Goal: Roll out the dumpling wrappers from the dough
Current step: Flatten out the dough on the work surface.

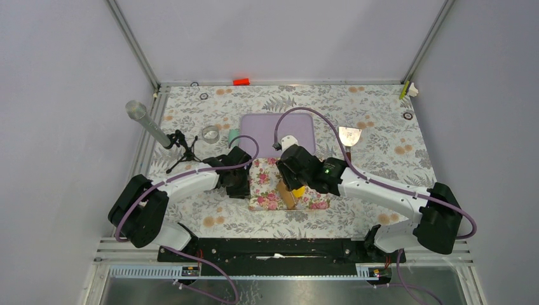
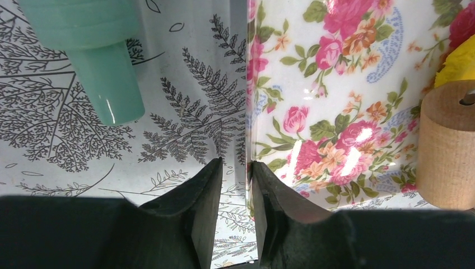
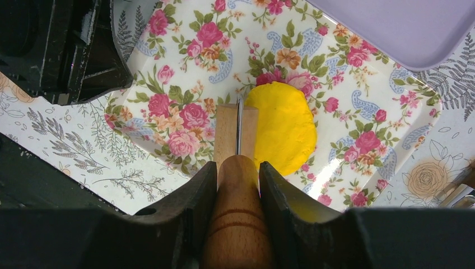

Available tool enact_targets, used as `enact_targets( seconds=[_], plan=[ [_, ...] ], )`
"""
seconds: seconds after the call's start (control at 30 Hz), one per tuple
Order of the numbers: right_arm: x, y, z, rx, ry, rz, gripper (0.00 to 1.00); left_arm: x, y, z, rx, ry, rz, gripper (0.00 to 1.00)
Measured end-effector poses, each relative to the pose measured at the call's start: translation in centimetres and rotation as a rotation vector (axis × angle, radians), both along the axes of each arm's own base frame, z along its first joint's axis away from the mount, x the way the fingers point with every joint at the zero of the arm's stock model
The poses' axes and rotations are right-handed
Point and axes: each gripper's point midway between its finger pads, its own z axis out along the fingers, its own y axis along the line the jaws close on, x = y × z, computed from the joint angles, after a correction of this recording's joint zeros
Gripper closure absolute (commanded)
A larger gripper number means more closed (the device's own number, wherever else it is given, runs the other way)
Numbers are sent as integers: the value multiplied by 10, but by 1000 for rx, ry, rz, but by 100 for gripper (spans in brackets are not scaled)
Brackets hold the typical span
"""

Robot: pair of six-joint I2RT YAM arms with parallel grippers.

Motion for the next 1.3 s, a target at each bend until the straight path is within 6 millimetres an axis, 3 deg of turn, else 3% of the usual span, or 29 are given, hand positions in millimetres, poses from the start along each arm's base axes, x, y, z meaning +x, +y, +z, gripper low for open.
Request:
enact_targets(
  seconds=[0.57,0.87,1.03,1.13,1.3],
  plan=[
    [-25,-17,1,86,73,-74,100,-5,2,2,-7,2,5,69],
    [-42,-8,3,115,133,-71,100,-8,5,1,5,16,6,69],
    [-34,6,28,144,98,-40,100,-9,6,1,6,18,5,68],
    [-28,10,40,146,56,-21,100,-9,6,1,7,19,5,59],
    [-15,5,37,81,3,-18,100,-9,6,1,9,20,-5,56]
  ],
)
